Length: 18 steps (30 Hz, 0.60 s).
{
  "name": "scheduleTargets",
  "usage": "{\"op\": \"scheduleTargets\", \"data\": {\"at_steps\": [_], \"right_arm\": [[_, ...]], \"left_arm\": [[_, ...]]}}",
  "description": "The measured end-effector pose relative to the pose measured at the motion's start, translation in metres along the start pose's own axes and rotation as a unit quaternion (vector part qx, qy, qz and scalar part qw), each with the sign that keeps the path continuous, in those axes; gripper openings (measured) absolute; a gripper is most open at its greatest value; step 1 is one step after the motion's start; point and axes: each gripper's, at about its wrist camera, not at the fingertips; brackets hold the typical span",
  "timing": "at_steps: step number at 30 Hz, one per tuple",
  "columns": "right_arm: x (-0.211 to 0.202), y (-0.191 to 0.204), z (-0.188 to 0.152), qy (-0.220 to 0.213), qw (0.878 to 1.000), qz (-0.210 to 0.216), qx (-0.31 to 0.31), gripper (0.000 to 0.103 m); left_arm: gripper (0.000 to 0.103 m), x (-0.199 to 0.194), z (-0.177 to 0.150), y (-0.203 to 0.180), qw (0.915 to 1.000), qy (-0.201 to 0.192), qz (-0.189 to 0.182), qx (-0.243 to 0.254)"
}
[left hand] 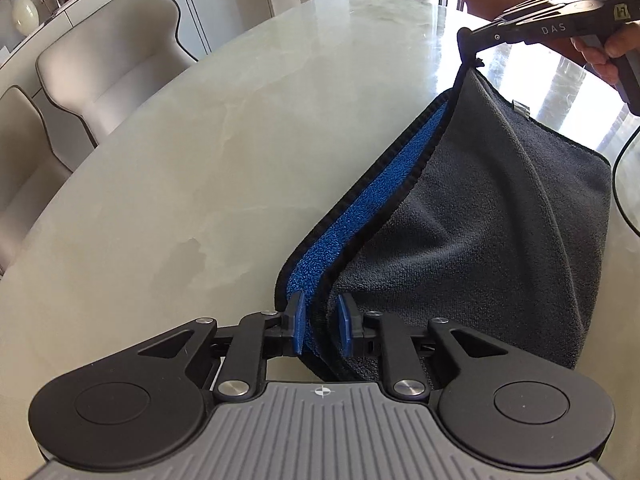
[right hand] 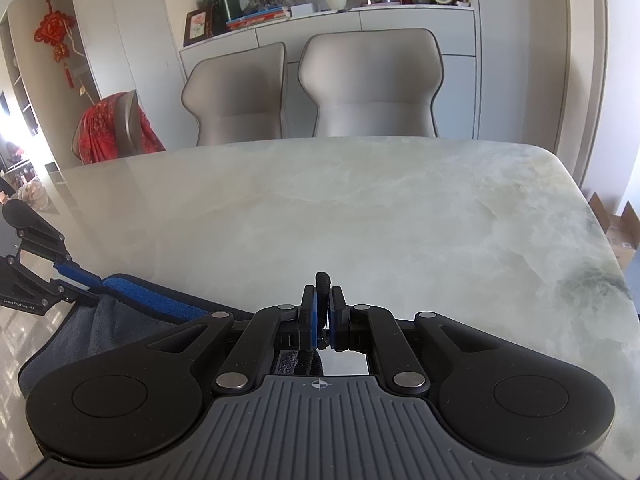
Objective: Fold towel
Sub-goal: 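Lay the folded edge down with both grippers, aligning it over the towel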
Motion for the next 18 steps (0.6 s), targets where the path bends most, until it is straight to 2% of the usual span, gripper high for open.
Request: {"op": "scheduleTargets", "data": {"at_steps": [2,6,7,8,10,13,18], "right_arm": [[0.001,0.0,-0.001,0.001,1.0,-0.002,0.001,0.007],[0.002,0.001,-0.001,0.0,1.0,-0.002,0.002,0.007],[0.002,0.001,-0.002,0.0,1.0,-0.002,0.002,0.007],[0.001,0.001,-0.002,0.0,1.0,-0.003,0.001,0.007],[0.0,0.001,-0.002,-0.003,1.0,-0.003,0.001,0.007],[-0.003,0.002,-0.002,-0.008,1.0,-0.003,0.0,0.007],[-0.006,0.002,0.001,-0.015,1.0,-0.003,-0.004,0.007]], "left_arm": [[0.012,-0.001,0.0,0.002,1.0,0.001,-0.005,-0.007],[0.011,-0.002,0.0,0.006,0.9995,0.005,-0.012,-0.028],[0.009,-0.003,0.0,0.006,0.9995,0.007,-0.012,-0.029],[0.002,-0.003,0.001,0.004,0.9996,0.008,-0.009,-0.024],[0.002,-0.007,0.002,-0.003,1.0,0.006,0.002,-0.007],[0.001,-0.015,0.004,-0.007,0.9999,-0.008,0.011,-0.01],[0.001,-0.023,0.004,0.01,0.9976,-0.022,0.035,-0.056]]}}
Point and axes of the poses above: each gripper's, at about its wrist camera, not at the fingertips, and x roughly the way its jaws point, y to its left, z to its top
